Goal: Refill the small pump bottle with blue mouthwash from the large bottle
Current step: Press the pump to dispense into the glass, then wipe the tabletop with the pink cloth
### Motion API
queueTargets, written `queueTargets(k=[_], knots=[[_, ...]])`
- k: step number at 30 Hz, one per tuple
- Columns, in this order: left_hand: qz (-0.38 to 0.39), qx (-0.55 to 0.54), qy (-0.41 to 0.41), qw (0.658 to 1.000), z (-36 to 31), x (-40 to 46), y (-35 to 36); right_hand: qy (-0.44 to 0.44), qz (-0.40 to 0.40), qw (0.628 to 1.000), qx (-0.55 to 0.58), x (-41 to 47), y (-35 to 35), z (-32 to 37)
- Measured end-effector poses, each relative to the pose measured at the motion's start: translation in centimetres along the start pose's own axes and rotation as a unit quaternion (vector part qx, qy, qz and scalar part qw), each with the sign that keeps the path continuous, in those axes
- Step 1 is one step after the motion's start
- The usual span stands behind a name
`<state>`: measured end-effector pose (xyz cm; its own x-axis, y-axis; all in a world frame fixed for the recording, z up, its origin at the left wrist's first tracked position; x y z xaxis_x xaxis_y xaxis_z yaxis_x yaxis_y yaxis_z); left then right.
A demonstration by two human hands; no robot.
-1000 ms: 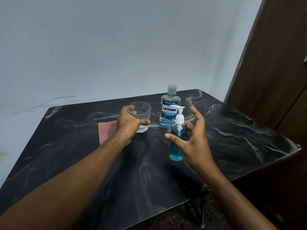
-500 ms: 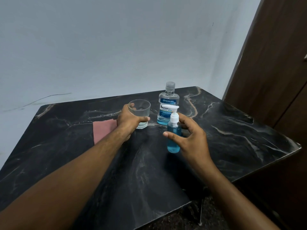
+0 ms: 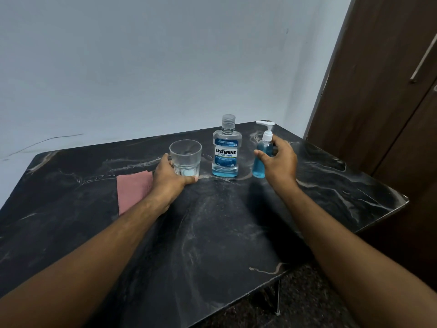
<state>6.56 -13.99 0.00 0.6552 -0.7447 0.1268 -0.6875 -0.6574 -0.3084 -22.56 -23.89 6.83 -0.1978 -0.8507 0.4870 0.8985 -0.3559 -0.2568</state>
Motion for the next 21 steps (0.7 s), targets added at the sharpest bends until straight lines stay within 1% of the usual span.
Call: queueTargets(k=[8,16,21], knots=[[-0.005,0.009,0.019,1.000,-1.0,-0.3,-0.4,0.011,0.022,1.000,-0.010,1.4,2.4,-2.0],[-0.008,0.023,0.014,1.000,-0.7,-0.1,-0.3,0.023,0.034,0.999,-0.012,1.4,2.8,-3.2],[-0.001,0.031,0.006,1.000,-0.5,-0.7,-0.8,0.051,0.032,0.998,0.002,1.2,2.8,-3.7]])
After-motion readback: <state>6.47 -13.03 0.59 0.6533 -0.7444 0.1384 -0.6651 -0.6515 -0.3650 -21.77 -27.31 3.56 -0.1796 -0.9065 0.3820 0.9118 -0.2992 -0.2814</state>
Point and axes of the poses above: each hand's wrist, its own x-axis towards the middle knuckle, its own y-axis out of the palm, z = x × y, the point moved 9 cm from there along x, towards the middle knuckle, and after that the axes turned 8 degrees about -z, right-handed, at the moved point
